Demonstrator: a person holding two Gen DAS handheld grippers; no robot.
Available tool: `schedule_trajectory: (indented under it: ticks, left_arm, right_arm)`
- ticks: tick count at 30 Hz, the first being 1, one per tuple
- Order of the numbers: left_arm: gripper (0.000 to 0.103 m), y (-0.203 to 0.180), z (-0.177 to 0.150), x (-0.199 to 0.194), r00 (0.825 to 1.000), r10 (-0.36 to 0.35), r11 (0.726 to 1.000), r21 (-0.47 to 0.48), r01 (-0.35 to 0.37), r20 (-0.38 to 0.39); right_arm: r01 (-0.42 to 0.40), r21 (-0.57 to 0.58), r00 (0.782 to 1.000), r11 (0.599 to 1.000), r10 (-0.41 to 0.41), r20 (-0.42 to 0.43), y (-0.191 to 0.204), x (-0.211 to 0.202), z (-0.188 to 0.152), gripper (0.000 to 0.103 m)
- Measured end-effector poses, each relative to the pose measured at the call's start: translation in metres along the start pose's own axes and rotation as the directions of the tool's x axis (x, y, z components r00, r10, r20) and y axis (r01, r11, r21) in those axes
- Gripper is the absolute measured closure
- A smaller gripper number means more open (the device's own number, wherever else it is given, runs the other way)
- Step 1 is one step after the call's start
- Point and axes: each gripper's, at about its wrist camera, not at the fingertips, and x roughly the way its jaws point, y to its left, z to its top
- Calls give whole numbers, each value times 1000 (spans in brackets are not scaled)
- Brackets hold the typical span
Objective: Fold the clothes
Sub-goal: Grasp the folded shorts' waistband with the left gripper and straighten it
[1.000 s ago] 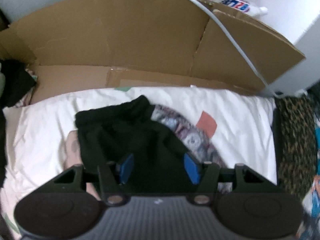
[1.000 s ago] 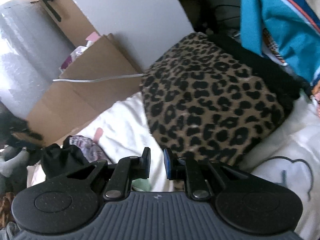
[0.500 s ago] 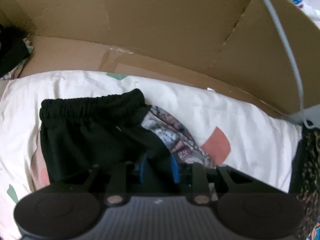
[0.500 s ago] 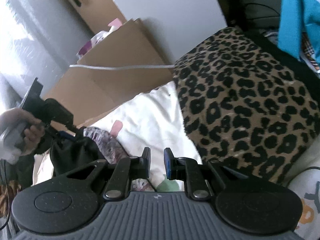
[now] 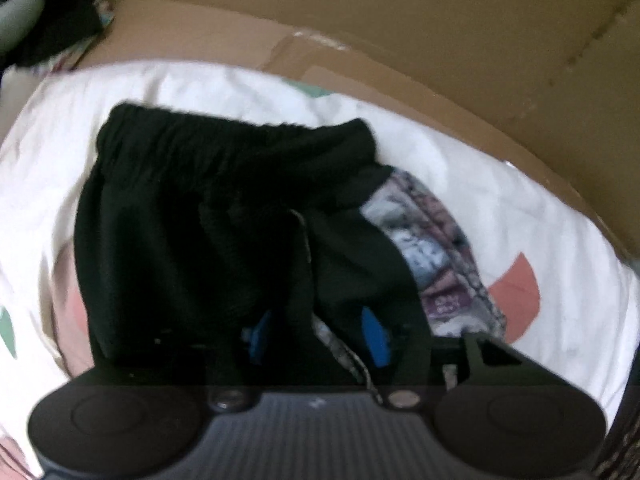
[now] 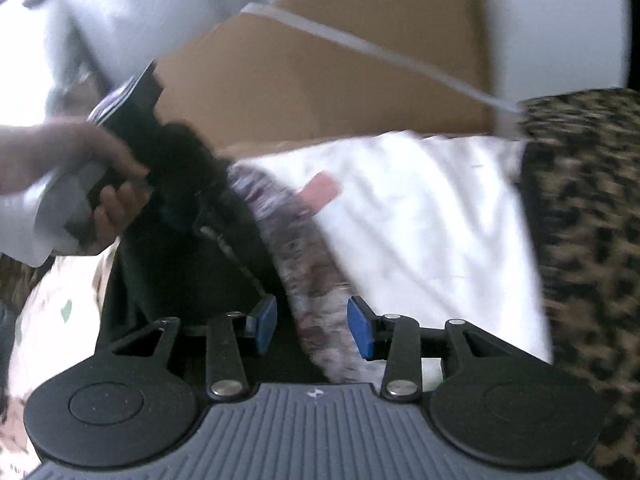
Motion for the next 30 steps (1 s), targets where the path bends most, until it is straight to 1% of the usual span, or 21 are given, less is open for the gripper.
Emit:
schedule_trajectory:
  ticks: [2,3,4,5,6,8,9,11,13,15,18,20,21,25,30]
  left_arm:
    - [47,7,-2,1,1000,-22,1000,-19,22,-1]
    - [49,9,-3,-1,1000,-28,1000,-10,28,-1]
    - [67,12,-4,-4,1000,-27,1000,-8,27,-6]
    - [97,17,-5,-8,1000,-17,1000,-14,17,-15]
    - [99,22,-7,-13,1000,-11,999,-30,11,-25]
    - [98,32,-6,-24,999,-31,997,-69,29,-35]
    - [97,34,-5,-29,999,-43,997,-73,40,-34]
    - [89,32,-1,-40,999,-33,999,-45,32,-25]
    - [85,28,4,-50,1000,-22,999,-27,21,-15]
    - [82,21,11,-59,999,-42,999,-15,42,-1]
    - [82,3,16,-68,998,-53,998,33,52,18]
    - [86,-13,19,-67,999,-40,995,96,39,10]
    - [86,-17,19,-65,999,-41,993,107,41,0]
    - [86,-23,14,-54,999,-34,995,95,36,-26]
    - [85,-27,8,-41,999,-30,992,122,35,-45]
  right_arm:
    - [-23,-34,999,999,22,-45,12,10,0,57]
    - [-34,-45,998,998,31,-59,17,13,-1,57]
    - [-41,-46,998,998,38,-54,19,8,-3,57]
    - [-47,-47,998,998,45,-49,20,3,-5,57]
    - [-54,-48,998,997,52,-44,22,-2,-8,56]
    - [-65,-46,997,997,64,-34,24,-10,-12,56]
    - [-63,-36,998,997,62,-31,23,-10,-13,56]
    - [-58,-17,998,998,58,-24,20,-9,-15,56]
    - [-54,2,998,999,54,-17,17,-8,-17,56]
    - [-50,22,999,999,50,-10,13,-7,-20,56]
    - [-44,51,999,998,44,0,9,-6,-23,56]
    - [-40,71,999,997,39,6,5,-6,-25,56]
    - [-40,85,999,996,39,10,3,-5,-26,56]
    - [-49,116,999,992,46,23,-1,1,-30,56]
    - [-70,108,997,992,67,27,0,8,-37,56]
